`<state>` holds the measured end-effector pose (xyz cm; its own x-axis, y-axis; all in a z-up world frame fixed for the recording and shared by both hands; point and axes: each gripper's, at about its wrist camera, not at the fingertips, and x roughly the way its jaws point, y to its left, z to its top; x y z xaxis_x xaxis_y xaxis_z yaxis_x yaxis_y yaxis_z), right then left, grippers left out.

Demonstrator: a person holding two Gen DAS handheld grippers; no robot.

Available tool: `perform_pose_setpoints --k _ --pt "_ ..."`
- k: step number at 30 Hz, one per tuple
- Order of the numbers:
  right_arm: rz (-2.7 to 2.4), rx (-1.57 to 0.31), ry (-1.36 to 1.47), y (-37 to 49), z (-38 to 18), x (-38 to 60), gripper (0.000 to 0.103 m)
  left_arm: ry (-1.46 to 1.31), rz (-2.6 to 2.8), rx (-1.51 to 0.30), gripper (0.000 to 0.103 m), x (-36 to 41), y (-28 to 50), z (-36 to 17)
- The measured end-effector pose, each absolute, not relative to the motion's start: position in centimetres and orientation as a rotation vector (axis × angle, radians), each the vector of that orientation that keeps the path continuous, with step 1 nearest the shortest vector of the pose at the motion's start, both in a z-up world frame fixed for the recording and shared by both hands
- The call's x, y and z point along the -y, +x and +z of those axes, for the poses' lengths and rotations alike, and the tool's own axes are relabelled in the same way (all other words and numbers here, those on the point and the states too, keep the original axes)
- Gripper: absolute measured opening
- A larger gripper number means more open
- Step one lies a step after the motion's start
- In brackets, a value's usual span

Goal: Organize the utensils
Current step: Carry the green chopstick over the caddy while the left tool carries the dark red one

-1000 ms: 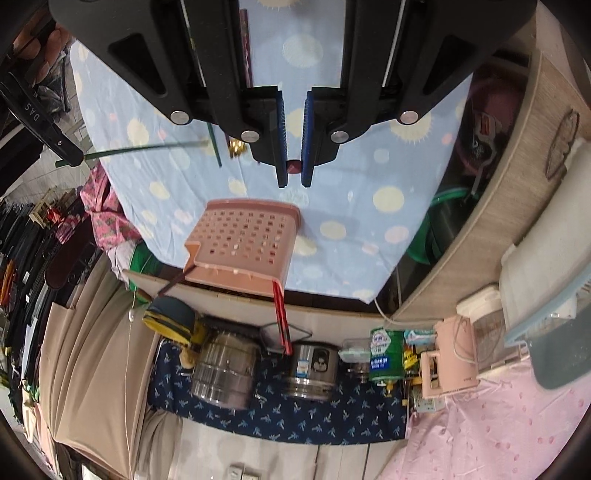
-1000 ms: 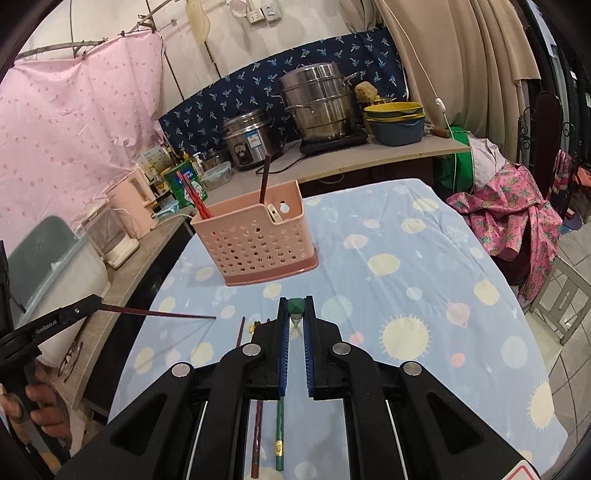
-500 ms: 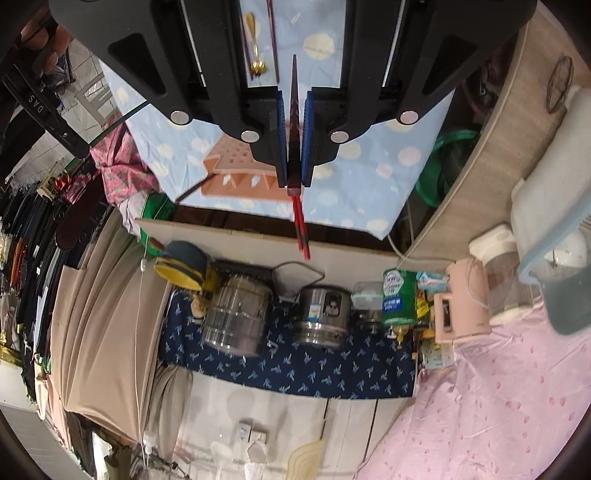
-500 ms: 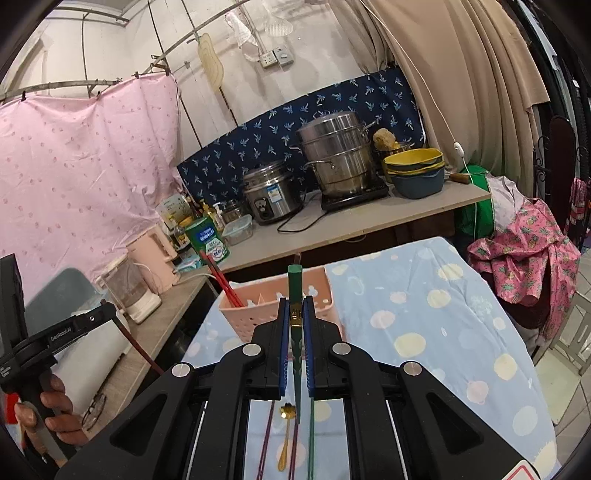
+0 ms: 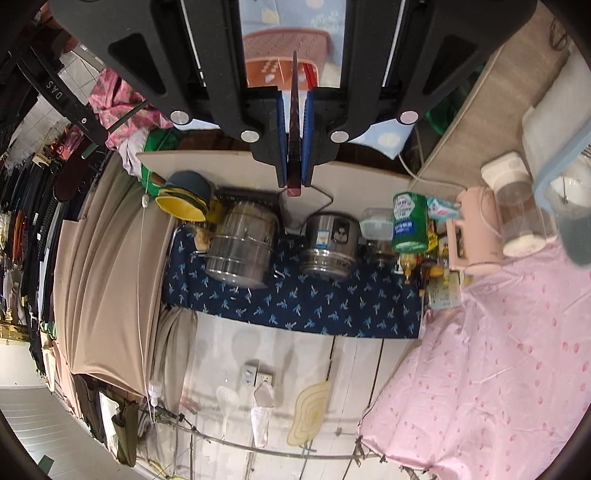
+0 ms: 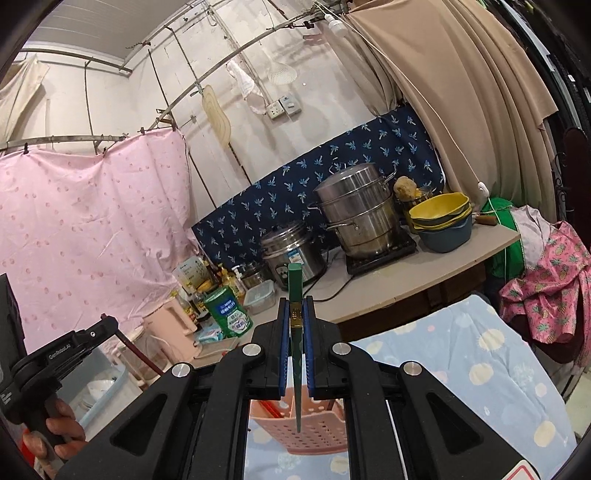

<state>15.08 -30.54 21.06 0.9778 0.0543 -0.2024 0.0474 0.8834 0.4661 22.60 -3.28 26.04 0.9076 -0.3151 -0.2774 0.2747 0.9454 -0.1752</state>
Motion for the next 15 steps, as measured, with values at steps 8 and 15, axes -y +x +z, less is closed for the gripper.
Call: perform_pose_setpoints --k 8,15 --pt "-0.019 -0.246 0.509 20.0 19.6 31.0 0.007 -0.123 -0.291 -0.35 0.007 4.8 26.5 23.8" --pt "-0.029 -0.335 0.492 22.6 16.6 30.5 0.007 -0.117 -0.278 -0.419 0.007 5.1 28.6 20.7"
